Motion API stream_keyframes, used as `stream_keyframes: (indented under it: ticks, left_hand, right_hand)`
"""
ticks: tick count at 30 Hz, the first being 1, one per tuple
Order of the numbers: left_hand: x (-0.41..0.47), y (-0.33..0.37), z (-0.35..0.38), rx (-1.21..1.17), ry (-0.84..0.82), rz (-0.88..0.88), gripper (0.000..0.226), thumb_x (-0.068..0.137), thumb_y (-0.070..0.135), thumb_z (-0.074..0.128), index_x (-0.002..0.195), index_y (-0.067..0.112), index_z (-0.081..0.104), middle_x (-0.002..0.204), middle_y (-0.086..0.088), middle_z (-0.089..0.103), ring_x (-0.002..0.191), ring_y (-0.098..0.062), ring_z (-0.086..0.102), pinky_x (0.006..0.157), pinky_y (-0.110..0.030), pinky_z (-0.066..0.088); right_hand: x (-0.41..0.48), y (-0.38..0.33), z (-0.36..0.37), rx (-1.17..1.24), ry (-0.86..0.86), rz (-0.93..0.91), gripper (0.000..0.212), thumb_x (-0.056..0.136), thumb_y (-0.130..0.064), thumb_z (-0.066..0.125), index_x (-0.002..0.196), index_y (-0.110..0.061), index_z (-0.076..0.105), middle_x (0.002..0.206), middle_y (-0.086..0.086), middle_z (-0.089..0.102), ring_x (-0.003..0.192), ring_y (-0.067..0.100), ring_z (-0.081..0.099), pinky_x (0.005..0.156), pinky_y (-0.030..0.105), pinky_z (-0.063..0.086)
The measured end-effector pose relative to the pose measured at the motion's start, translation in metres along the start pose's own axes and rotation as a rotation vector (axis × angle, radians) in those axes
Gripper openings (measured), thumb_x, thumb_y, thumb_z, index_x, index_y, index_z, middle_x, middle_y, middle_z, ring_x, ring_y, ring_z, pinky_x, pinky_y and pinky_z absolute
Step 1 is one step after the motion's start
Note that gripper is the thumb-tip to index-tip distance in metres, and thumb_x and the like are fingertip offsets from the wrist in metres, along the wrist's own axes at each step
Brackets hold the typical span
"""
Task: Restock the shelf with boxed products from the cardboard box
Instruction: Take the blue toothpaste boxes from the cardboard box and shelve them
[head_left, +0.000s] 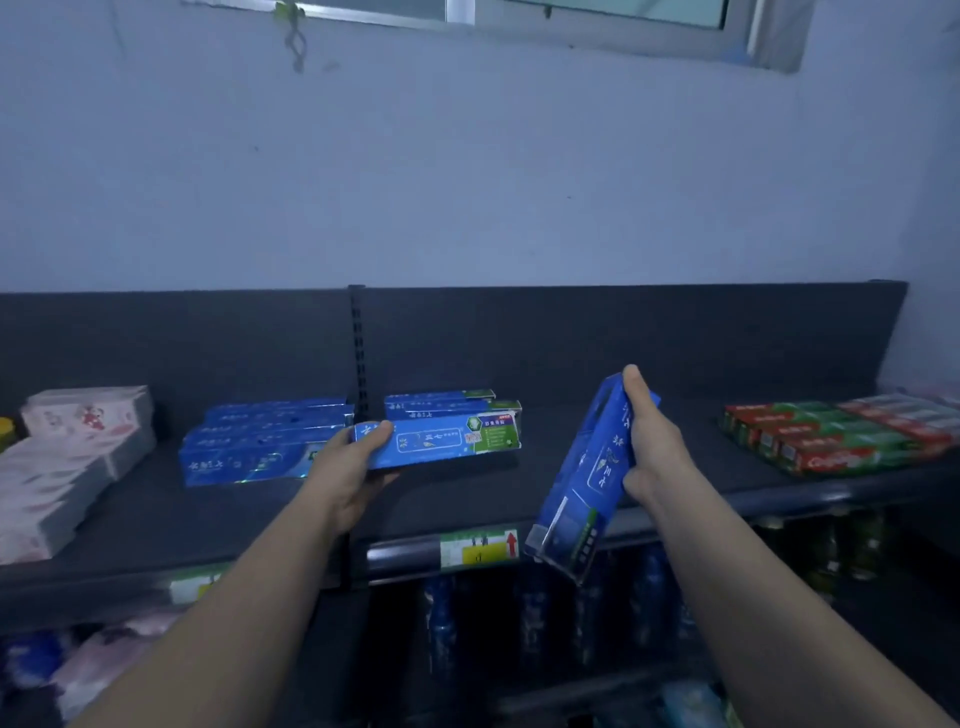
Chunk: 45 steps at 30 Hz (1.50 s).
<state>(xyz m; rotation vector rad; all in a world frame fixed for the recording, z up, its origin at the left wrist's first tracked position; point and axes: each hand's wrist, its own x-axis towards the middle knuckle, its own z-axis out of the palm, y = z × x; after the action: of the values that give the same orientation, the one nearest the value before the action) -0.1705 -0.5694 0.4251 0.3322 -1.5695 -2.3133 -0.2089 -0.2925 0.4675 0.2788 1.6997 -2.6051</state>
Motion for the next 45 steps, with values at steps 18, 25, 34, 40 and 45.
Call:
stream_keyframes:
  ticks: [18,25,34,40,45]
  left_hand:
    - [0.104,-0.040,0.028,0.087,0.125,-0.024,0.015,0.089,0.014,0.065,0.101,0.013,0.057,0.093,-0.011,0.067,0.078,-0.024,0.065,0.068,-0.037,0.056]
    - [0.138,-0.041,0.007,0.364,0.151,0.012,0.046,0.073,0.033,0.081,0.113,0.022,0.060,0.132,-0.006,0.055,0.119,-0.026,0.055,0.105,-0.046,0.041]
    - [0.151,-0.043,0.006,0.638,0.167,0.018,0.068,0.086,0.030,0.069,0.143,0.010,0.039,0.146,-0.010,0.042,0.130,-0.029,0.044,0.107,-0.043,0.038]
    - [0.156,-0.041,0.008,0.798,0.160,0.005,0.057,0.092,0.015,0.060,0.143,0.004,0.036,0.143,-0.010,0.045,0.127,-0.029,0.046,0.105,-0.038,0.036]
    - [0.154,-0.035,-0.002,0.736,0.153,-0.040,0.049,0.094,0.016,0.057,0.139,0.002,0.041,0.138,-0.013,0.048,0.122,-0.030,0.049,0.102,-0.039,0.040]
  right_hand:
    - [0.147,0.008,0.030,0.094,-0.051,0.157,0.073,0.061,-0.070,0.074,0.113,-0.021,0.060,0.108,0.005,0.068,0.093,0.031,0.068,0.088,0.053,0.053]
    - [0.165,0.011,0.031,0.108,0.047,0.111,0.041,0.092,-0.053,0.053,0.093,-0.013,0.055,0.077,0.000,0.056,0.067,0.020,0.061,0.071,0.042,0.057]
    - [0.171,0.000,0.048,0.041,-0.124,-0.022,0.022,0.097,-0.024,0.055,0.089,-0.004,0.055,0.083,0.009,0.061,0.070,0.021,0.060,0.078,0.043,0.052]
    - [0.157,0.002,0.079,-0.414,-0.485,-0.300,0.017,0.094,-0.020,0.060,0.105,-0.008,0.065,0.086,0.008,0.068,0.074,0.020,0.064,0.068,0.034,0.055]
    - [0.145,0.021,0.111,-0.620,-0.626,-0.407,0.027,0.089,-0.017,0.067,0.115,-0.021,0.064,0.098,-0.002,0.070,0.081,0.009,0.067,0.080,0.027,0.055]
